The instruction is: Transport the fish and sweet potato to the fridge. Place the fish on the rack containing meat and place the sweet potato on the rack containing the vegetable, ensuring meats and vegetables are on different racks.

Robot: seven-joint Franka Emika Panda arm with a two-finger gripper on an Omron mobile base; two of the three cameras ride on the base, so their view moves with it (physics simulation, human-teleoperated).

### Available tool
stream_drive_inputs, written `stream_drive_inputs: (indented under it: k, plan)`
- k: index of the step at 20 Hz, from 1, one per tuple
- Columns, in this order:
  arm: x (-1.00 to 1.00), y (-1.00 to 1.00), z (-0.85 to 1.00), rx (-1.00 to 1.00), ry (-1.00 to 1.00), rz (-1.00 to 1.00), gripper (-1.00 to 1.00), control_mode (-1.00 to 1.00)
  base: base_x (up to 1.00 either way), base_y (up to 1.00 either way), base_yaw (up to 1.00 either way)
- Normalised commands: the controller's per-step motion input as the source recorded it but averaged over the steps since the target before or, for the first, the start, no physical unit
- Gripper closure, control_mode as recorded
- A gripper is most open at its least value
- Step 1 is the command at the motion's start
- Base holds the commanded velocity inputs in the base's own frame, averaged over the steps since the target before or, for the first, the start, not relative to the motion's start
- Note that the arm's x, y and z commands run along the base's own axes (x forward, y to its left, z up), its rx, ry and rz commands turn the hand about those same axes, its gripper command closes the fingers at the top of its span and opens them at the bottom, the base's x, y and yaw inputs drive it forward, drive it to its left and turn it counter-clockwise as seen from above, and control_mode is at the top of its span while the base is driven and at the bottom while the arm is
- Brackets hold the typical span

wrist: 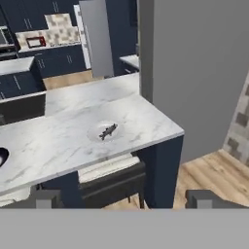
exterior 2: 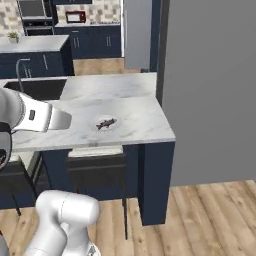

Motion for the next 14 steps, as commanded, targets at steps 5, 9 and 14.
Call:
stream_drive_inputs:
  k: [5,9,14]
  plan:
    - [0.0,0.0,0.0,0.0,0.0,0.0,-1.0,1.0,1.0,0.0,0.15]
    - [0.0,0.0,0.0,0.0,0.0,0.0,-1.0,1.0,1.0,-0.26,0.36]
    - [0.0,0.0,0.0,0.0,0.0,0.0,-1.0,1.0,1.0,-0.54,0.55]
